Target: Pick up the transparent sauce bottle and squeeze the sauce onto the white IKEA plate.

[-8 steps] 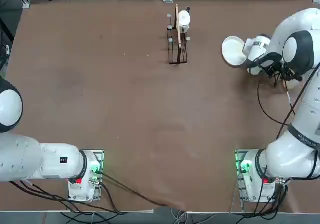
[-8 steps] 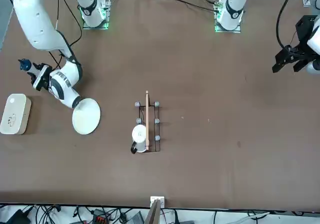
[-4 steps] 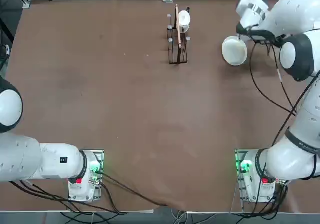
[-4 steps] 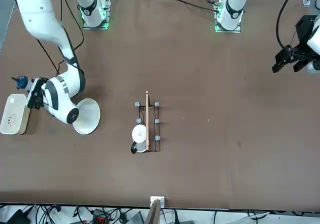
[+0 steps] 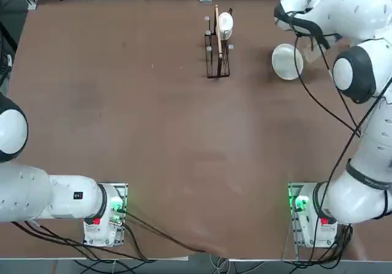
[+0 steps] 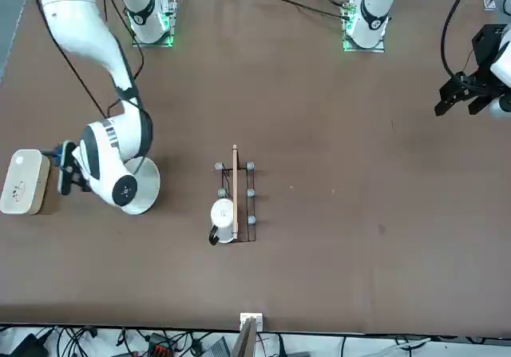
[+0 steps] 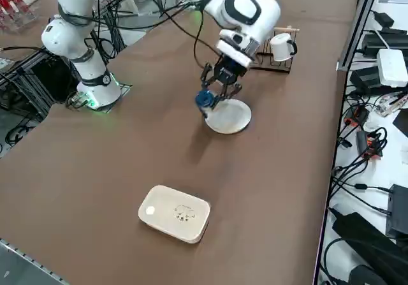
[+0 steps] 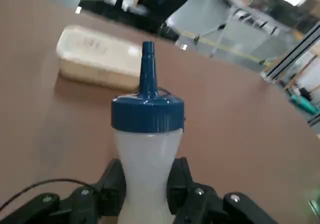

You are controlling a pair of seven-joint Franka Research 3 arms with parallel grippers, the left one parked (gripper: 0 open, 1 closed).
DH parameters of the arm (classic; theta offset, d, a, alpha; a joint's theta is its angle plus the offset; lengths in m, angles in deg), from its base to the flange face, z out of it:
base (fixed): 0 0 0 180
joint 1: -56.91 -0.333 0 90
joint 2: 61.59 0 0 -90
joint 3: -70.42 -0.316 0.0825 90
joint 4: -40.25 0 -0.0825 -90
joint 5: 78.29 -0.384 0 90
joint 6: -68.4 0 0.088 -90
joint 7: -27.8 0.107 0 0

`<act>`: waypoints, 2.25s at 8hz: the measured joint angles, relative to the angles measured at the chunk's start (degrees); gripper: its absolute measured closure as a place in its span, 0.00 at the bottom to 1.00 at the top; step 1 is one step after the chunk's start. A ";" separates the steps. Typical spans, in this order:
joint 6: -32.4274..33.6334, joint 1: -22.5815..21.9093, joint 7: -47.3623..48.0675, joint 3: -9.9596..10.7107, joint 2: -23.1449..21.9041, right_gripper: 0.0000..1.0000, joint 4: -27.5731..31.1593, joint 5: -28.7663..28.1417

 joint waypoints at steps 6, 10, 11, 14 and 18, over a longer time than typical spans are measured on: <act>-14.32 -4.85 -11.85 -3.83 1.23 0.56 -2.99 -20.39; -20.11 -2.83 -18.96 -3.63 1.25 0.63 -3.65 -36.15; -21.33 -2.65 -20.22 -3.63 1.30 0.63 -3.65 -39.04; -22.06 -0.83 -21.53 -3.51 2.32 0.63 -3.56 -45.48; -22.78 4.70 -22.47 -3.40 3.30 0.63 -2.09 -53.22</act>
